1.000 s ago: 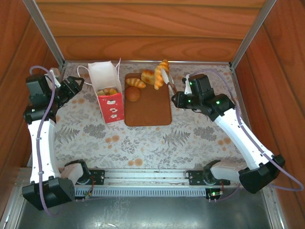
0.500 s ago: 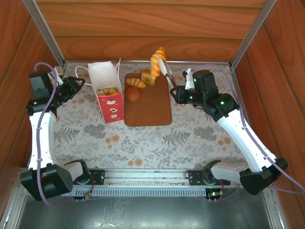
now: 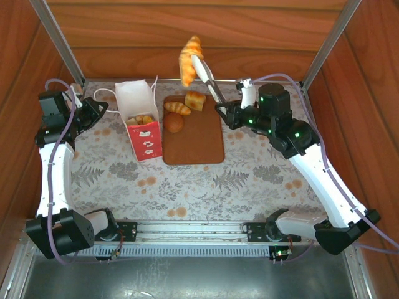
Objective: Place the fake bread into the paper bag
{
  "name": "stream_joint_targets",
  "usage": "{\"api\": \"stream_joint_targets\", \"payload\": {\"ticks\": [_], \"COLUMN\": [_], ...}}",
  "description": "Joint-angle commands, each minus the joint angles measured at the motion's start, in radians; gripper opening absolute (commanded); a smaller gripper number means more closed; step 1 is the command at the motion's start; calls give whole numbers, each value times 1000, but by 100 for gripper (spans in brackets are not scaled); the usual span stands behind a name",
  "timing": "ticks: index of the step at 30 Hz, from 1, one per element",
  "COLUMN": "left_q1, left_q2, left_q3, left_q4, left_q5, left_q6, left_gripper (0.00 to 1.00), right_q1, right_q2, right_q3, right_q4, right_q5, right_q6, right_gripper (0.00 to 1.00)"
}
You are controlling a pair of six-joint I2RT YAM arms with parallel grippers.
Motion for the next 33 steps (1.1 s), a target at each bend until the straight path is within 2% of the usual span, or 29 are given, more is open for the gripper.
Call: {"api": "stream_joint_targets", "payload": {"ticks": [1,5,14,27,33], "left_q1": [-2,-2,-3,-3,-3], "left_q2": [-15,-29,-44,-45,-44], "left_q3": [9,0,-15,-18,-20], "left_q4": [22,22,22,22,22], "left_q5": [-5,-20,-39,-33,-32], "left_q6": [-7,-5,5,10,13], "left_gripper": [5,3,0,0,0], "right_q1": [54,137,248,387,404], "right_q2": [33,102,267,553,641], "right_q3": [77,157,303,597,686], "right_q4": [97,83,7,-320,-432], "right_q5": [-18,28,104,416,482], "right_q6": [-77,-130,-168,-227,-228], "right_gripper": [0,0,0,0,0]}}
